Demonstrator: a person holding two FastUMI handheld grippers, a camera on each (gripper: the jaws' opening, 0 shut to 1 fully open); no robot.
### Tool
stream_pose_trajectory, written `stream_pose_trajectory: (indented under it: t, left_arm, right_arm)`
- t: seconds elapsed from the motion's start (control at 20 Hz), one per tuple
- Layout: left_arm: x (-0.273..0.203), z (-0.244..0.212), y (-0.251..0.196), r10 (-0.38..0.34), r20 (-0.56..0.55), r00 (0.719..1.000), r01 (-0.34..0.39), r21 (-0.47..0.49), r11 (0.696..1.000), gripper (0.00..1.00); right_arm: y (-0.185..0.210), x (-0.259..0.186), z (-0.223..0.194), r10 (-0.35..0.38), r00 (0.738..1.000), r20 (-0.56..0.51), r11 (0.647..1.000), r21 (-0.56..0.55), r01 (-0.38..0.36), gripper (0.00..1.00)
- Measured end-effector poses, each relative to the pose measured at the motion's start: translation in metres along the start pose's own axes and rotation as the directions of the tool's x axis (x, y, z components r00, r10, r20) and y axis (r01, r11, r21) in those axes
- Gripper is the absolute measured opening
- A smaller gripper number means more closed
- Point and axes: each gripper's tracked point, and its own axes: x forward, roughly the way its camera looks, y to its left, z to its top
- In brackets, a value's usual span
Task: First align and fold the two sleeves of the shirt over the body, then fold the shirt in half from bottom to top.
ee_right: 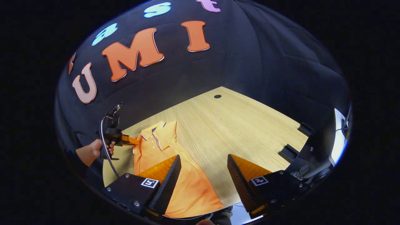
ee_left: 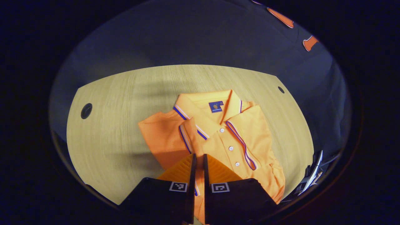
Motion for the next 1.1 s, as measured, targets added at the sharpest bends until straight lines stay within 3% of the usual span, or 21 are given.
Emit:
stream_pose_trajectory:
  t: [0.1, 0.15, 0.2, 0.25, 0.35, 0.5, 0.55, 0.6, 0.9, 1.1]
  left_arm:
    - [0.004, -0.003, -0.014, -0.053, 0.006, 0.999, 0.054, -0.04, 0.998, 0.18]
    - [0.003, -0.005, -0.02, -0.078, 0.007, 0.997, 0.078, -0.061, 0.995, 0.24]
    - [0.002, -0.008, -0.024, -0.092, 0.01, 0.996, 0.093, -0.08, 0.992, 0.39]
    - [-0.003, -0.013, -0.025, -0.1, 0.003, 0.995, 0.1, -0.085, 0.991, 0.39]
    - [-0.015, -0.021, -0.016, -0.061, 0.023, 0.998, 0.063, -0.083, 0.995, 0.64]
    - [-0.043, -0.038, -0.007, -0.003, 0.067, 0.998, 0.008, -0.074, 0.997, 0.88]
    - [-0.052, -0.044, -0.005, 0.013, 0.08, 0.997, -0.008, -0.061, 0.998, 0.89]
    - [-0.065, -0.051, -0.003, 0.03, 0.097, 0.995, -0.025, -0.049, 0.998, 0.96]
    - [-0.129, -0.096, -0.007, 0.092, 0.215, 0.972, -0.083, -0.052, 0.995, 0.96]
    - [-0.168, -0.132, -0.01, 0.138, 0.337, 0.931, -0.13, -0.045, 0.99, 0.96]
  right_arm:
    - [-0.002, -0.002, -0.002, 0.003, 1.0, -0.005, 1.0, -0.004, -0.003, 0.91]
    - [-0.003, -0.002, -0.002, 0.006, 1.0, -0.008, 1.0, -0.01, -0.006, 0.91]
    - [-0.002, -0.002, -0.003, 0.015, 1.0, -0.013, 1.0, -0.015, -0.015, 0.91]
    - [-0.003, -0.001, -0.005, 0.021, 0.999, -0.026, 1.0, -0.023, -0.021, 0.91]
    - [0.0, 0.002, -0.004, 0.049, 0.998, -0.039, 0.998, -0.047, -0.051, 0.91]
    - [0.002, 0.002, -0.004, 0.097, 0.994, -0.052, 0.99, -0.1, -0.101, 0.92]
    - [0.004, 0.003, -0.005, 0.114, 0.992, -0.06, 0.986, -0.116, -0.12, 0.91]
    - [0.006, 0.003, -0.007, 0.13, 0.989, -0.068, 0.982, -0.128, -0.137, 0.91]
    - [0.011, 0.006, -0.017, 0.215, 0.97, -0.11, 0.948, -0.217, -0.235, 0.91]
    - [0.015, 0.002, -0.031, 0.263, 0.954, -0.146, 0.917, -0.27, -0.294, 0.91]
